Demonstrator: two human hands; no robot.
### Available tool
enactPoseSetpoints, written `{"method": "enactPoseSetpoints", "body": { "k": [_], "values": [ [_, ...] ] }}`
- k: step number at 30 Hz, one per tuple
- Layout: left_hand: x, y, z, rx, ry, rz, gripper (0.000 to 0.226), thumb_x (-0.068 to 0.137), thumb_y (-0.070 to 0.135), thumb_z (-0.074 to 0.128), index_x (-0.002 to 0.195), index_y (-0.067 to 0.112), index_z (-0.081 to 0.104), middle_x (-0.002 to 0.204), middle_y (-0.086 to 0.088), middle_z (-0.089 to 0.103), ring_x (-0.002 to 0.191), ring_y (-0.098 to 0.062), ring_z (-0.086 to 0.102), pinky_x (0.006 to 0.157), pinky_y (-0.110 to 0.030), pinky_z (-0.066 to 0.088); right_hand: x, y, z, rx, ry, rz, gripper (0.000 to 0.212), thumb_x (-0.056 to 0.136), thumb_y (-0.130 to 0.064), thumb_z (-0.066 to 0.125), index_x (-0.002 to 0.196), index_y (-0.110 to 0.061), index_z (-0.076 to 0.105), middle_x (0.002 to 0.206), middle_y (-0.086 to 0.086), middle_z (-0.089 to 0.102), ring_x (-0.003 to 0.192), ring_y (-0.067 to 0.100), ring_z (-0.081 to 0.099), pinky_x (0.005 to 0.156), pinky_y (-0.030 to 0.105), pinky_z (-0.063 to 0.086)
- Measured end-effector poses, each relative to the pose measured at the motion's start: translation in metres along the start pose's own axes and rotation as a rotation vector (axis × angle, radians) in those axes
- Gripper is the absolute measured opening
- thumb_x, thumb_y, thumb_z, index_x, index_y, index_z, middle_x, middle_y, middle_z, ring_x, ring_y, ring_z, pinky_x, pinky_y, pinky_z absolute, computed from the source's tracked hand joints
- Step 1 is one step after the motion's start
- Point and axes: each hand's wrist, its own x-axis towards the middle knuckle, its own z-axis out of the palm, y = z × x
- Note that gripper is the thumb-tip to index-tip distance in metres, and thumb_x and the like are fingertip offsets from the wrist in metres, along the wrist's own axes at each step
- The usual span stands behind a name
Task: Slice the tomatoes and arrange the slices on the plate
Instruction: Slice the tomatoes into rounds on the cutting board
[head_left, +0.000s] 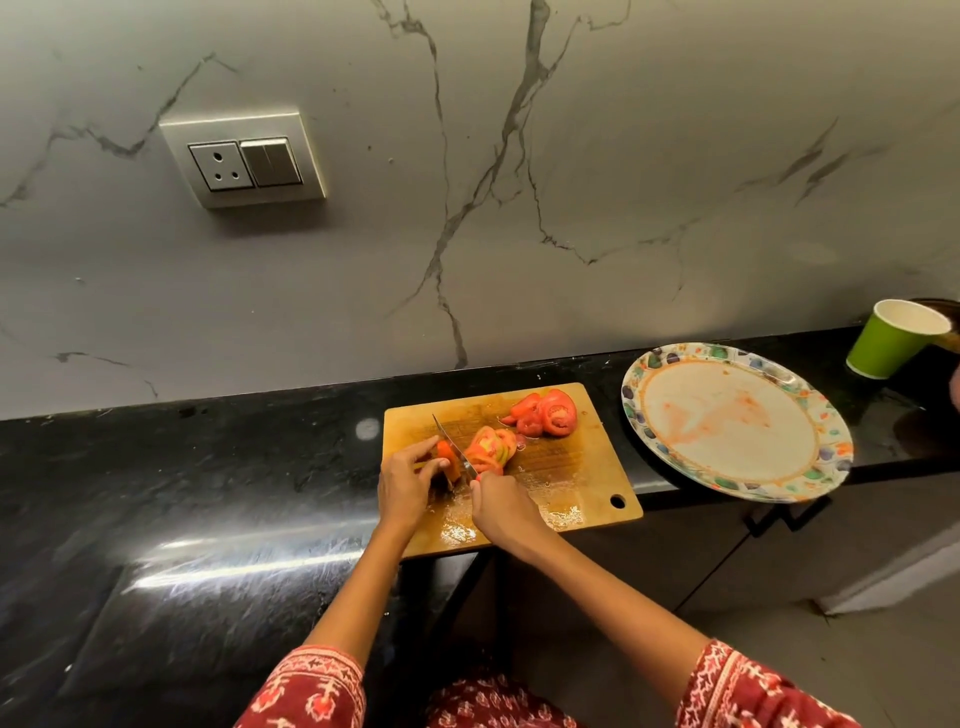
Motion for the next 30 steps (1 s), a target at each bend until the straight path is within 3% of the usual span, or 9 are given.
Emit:
{"method": "enactPoseSetpoints", "body": {
  "k": [5,13,17,22,30],
  "values": [
    [-0.005,0.004,0.003,0.064,0.084,0.000,0.032,0.079,0.021,0.072,0.110,0.016,0.068,0.101,-0.004,0.071,0.093,-0.017,0.066,0.077,-0.029,0.052,0.001,-0.002,0.001,-0.007,-0.001,0.026,0.033,0.102,-0.025,0.030,0.107,-0.003,0.055,0.108,0.020,0.062,0.100,0.036,0.058,0.071,0.032,0.037],
    [-0.004,0.006,0.003,0.001,0.080,0.012,0.022,0.077,0.016,0.073,0.099,0.015,0.070,0.092,-0.003,0.072,0.084,-0.013,0.066,0.074,-0.027,0.054,-0.002,0.000,0.003,-0.055,0.015,0.021,0.034,0.102,-0.025,0.030,0.114,-0.003,0.053,0.111,0.019,0.061,0.104,0.036,0.056,0.076,0.034,0.041],
    [-0.002,0.009,0.002,-0.004,0.073,0.004,0.019,0.076,0.013,0.074,0.095,0.013,0.072,0.090,-0.002,0.072,0.082,-0.011,0.064,0.071,-0.012,0.045,0.000,-0.001,0.003,-0.075,0.013,0.017,0.031,0.101,-0.022,0.031,0.115,-0.003,0.052,0.112,0.019,0.061,0.104,0.035,0.057,0.077,0.036,0.042],
    [-0.002,0.011,0.003,-0.026,0.089,-0.014,0.020,0.075,0.009,0.074,0.095,0.009,0.072,0.090,-0.006,0.072,0.083,-0.014,0.065,0.077,-0.025,0.051,0.002,-0.002,0.001,-0.077,0.004,0.010,0.030,0.101,-0.022,0.031,0.113,-0.003,0.052,0.111,0.020,0.061,0.102,0.036,0.058,0.077,0.037,0.044],
    [0.003,0.014,0.001,-0.042,0.023,-0.008,0.018,0.073,0.003,0.075,0.091,0.007,0.073,0.089,-0.007,0.072,0.080,-0.012,0.065,0.075,-0.019,0.050,0.013,-0.006,-0.001,-0.063,0.013,-0.003,0.029,0.102,-0.023,0.033,0.109,-0.004,0.055,0.109,0.020,0.062,0.101,0.036,0.060,0.072,0.034,0.041]
  ]
}}
